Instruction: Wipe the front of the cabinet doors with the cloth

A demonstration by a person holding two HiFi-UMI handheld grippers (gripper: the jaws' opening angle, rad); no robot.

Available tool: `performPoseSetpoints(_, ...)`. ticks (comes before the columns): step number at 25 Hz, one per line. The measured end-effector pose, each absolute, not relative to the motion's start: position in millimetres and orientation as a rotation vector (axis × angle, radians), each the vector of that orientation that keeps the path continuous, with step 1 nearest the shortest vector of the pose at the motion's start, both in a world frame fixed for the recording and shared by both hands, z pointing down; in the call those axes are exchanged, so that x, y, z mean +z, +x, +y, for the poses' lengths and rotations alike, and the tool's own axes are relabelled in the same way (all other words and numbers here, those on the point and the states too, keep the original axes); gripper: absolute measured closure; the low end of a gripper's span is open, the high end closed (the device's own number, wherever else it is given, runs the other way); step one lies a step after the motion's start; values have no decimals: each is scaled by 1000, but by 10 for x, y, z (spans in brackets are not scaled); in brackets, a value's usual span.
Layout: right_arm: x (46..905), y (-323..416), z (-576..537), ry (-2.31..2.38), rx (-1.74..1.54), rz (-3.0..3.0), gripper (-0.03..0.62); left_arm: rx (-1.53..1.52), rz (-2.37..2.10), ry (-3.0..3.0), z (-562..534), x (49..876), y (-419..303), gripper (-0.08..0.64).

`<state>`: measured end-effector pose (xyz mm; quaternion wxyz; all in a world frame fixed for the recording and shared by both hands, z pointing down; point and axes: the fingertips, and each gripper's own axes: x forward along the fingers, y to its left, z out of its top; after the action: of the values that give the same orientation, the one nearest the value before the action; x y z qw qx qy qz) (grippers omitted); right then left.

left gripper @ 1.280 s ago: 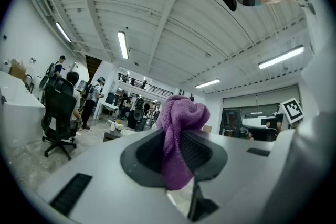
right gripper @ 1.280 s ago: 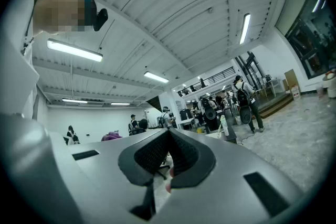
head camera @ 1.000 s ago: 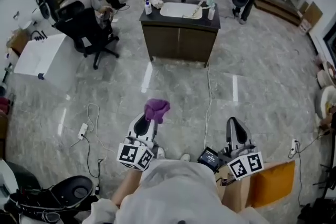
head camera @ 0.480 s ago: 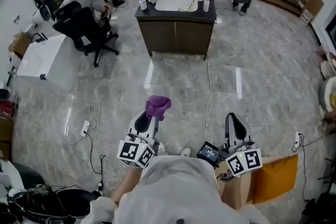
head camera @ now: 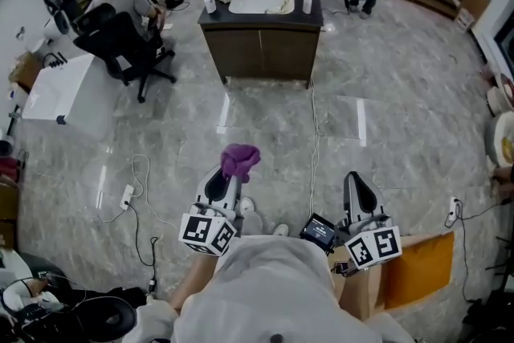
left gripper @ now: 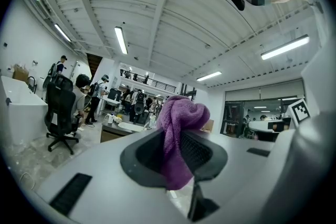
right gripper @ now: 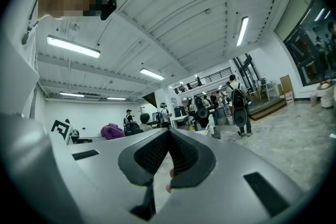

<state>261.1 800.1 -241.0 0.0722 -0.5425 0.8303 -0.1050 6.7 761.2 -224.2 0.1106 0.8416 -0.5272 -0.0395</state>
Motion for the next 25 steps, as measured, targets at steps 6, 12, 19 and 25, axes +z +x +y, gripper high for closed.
performPoseSetpoints(6, -2354, 2570, 7784, -1645, -323, 2513, 565, -127, -1551, 2462, 7351, -2210, 24, 486)
performPoseSetpoints(12, -2349, 2464, 7337, -1685, -349, 2513, 565, -136, -1527, 2429, 6865, -2123, -105, 486)
performPoseSetpoints(19, -2394, 2271, 6664, -1736, -330, 2511, 565, -148, -1485, 2433, 6115, -2068, -252, 486)
performPoseSetpoints(25, -2394, 2059, 6199, -1792, -329, 2489, 565, -163, -1425, 2467, 5579, -2063, -411, 486)
